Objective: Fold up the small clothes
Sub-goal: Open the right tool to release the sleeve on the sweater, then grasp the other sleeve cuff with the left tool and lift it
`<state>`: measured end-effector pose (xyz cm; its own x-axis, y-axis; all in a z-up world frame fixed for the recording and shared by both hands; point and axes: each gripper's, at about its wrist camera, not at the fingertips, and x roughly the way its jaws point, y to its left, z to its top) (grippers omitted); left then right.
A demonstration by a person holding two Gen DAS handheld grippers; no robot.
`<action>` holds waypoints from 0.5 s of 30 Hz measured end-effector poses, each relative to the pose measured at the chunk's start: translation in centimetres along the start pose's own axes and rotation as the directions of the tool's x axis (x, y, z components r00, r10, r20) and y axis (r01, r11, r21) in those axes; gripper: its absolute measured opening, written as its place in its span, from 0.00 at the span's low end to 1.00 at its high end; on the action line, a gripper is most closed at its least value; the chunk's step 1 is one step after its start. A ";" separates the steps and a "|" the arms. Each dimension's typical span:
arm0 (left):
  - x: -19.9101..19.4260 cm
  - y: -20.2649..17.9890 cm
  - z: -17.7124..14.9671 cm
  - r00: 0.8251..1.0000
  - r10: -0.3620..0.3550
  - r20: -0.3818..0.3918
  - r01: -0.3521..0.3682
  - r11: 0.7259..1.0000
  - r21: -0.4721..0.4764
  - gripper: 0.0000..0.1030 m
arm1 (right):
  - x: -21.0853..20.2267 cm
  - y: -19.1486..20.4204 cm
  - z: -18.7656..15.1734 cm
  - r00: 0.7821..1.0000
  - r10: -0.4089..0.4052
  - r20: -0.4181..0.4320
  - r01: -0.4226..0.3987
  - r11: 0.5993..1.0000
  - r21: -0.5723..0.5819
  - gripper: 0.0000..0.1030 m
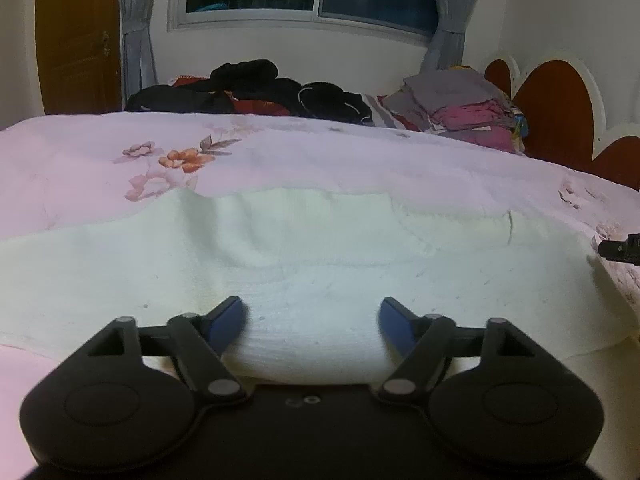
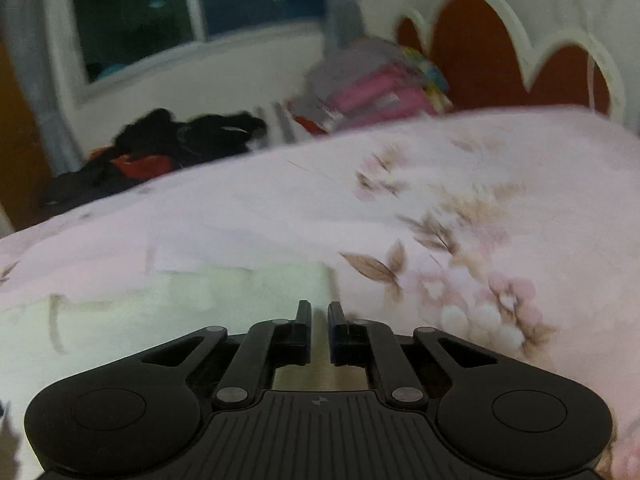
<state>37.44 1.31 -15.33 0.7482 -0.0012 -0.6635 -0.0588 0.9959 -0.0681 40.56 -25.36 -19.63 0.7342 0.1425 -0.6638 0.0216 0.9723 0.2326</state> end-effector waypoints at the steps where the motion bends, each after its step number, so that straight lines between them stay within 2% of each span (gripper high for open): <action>1: 0.2 -0.1 -0.1 1.000 0.002 -0.014 -0.002 1.000 0.009 0.75 | -0.3 0.7 -0.2 1.000 0.022 -0.007 -0.022 1.000 -0.018 0.07; 4: 0.2 0.0 -0.1 0.999 0.009 -0.037 -0.008 1.000 0.011 0.75 | -0.4 2.9 -1.5 0.996 0.063 -0.056 -0.068 0.993 -0.093 0.08; 6: -0.4 0.2 0.1 0.999 -0.004 -0.041 0.004 1.000 -0.007 0.75 | 0.1 3.9 -2.5 0.993 0.052 -0.103 -0.066 0.989 -0.133 0.08; 8: -1.4 0.8 0.4 0.999 -0.021 -0.036 0.020 0.999 -0.033 0.75 | 0.1 4.1 -3.2 0.993 0.047 -0.112 -0.062 0.990 -0.130 0.09; 10: -2.4 1.5 0.6 0.999 -0.023 -0.035 0.021 0.998 -0.054 0.75 | -0.2 4.2 -2.9 0.992 0.051 -0.120 -0.065 0.991 -0.117 0.17; 12: -3.5 2.4 0.7 0.999 -0.026 -0.031 0.024 0.996 -0.082 0.75 | -1.1 4.5 -2.7 0.991 0.073 -0.109 -0.085 0.990 -0.111 0.43; 15: -5.1 4.4 0.5 1.000 -0.017 -0.025 0.014 0.992 -0.122 0.75 | -2.8 6.1 -2.9 0.991 0.103 -0.080 -0.113 0.984 -0.136 0.43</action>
<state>33.68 5.75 -11.82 0.7323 -0.0203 -0.6807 -0.1290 0.9773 -0.1679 36.65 -19.28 -18.41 0.6758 0.2562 -0.6911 -0.1541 0.9660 0.2074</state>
